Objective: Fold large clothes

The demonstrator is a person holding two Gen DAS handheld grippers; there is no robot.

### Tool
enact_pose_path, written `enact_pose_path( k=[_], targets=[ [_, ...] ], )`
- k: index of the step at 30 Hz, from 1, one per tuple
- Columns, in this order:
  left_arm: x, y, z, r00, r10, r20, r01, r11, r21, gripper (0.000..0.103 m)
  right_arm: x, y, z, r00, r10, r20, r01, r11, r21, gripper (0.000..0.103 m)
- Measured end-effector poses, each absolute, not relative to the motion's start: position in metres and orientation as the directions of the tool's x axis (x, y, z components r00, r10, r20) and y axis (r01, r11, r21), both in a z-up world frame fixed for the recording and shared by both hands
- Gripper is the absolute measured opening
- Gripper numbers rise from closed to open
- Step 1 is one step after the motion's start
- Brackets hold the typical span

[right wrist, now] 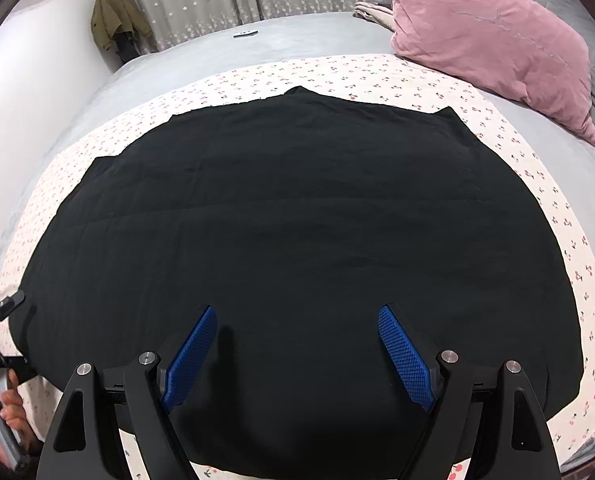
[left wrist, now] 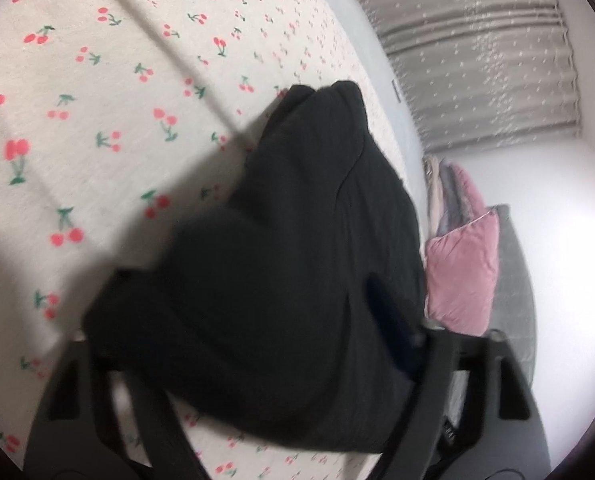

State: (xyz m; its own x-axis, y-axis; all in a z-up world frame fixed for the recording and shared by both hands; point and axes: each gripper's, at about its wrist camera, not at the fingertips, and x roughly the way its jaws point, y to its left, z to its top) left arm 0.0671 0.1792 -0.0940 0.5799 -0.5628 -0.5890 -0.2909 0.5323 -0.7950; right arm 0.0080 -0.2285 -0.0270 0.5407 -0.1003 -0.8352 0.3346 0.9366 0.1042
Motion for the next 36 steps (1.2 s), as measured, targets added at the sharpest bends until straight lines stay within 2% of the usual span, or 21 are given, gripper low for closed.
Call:
enact_pose_path(
  k=[2,4,8,11,17,23,26,29,32,36],
  targets=[
    [0.075,0.178,-0.101,0.595,-0.562,-0.575,-0.290,0.517,-0.805,0.057,0.010,-0.226,-0.028,0.542,-0.100,-0.835,0.331,0.938,0.102,0.084],
    [0.084,0.178,-0.107,0.604,-0.563,-0.564,-0.291,0.503,-0.814,0.050,0.011,-0.224,-0.029,0.541,-0.100,-0.835,0.327,0.940,0.100,0.084],
    [0.086,0.178,-0.105,0.625,-0.556,-0.548,-0.308,0.469,-0.828,0.038,0.014,-0.217,-0.029,0.567,-0.089,-0.819,0.311,0.944,0.112,0.084],
    [0.083,0.172,-0.079,0.664,-0.536,-0.522,-0.236,0.512,-0.826,0.034,0.015,-0.212,-0.027,0.594,-0.047,-0.803,0.279,0.948,0.151,0.084],
    [0.073,0.165,-0.023,0.746,-0.535,-0.396,-0.051,0.547,-0.835,0.031,0.016,-0.197,-0.019,0.646,0.008,-0.763,0.215,0.958,0.192,0.081],
    [0.069,0.191,-0.014,0.801,-0.458,-0.384,-0.077,0.558,-0.826,0.030,0.027,-0.171,-0.008,0.690,0.153,-0.707,0.096,0.950,0.299,0.049],
    [0.070,0.212,-0.022,0.809,-0.415,-0.416,-0.137,0.556,-0.820,0.030,0.037,-0.155,-0.012,0.678,0.203,-0.706,0.061,0.942,0.330,0.040],
    [0.070,0.211,-0.018,0.809,-0.426,-0.405,-0.106,0.572,-0.813,0.030,0.053,-0.136,-0.024,0.631,0.255,-0.732,0.016,0.940,0.341,0.036],
    [0.068,0.188,0.003,0.808,-0.472,-0.352,0.018,0.617,-0.787,0.031,0.071,-0.121,-0.049,0.547,0.245,-0.800,0.032,0.949,0.312,0.036],
    [0.060,0.158,0.031,0.796,-0.539,-0.274,0.194,0.657,-0.729,0.031,0.087,-0.127,-0.062,0.545,0.273,-0.793,0.041,0.936,0.350,0.036]
  ],
)
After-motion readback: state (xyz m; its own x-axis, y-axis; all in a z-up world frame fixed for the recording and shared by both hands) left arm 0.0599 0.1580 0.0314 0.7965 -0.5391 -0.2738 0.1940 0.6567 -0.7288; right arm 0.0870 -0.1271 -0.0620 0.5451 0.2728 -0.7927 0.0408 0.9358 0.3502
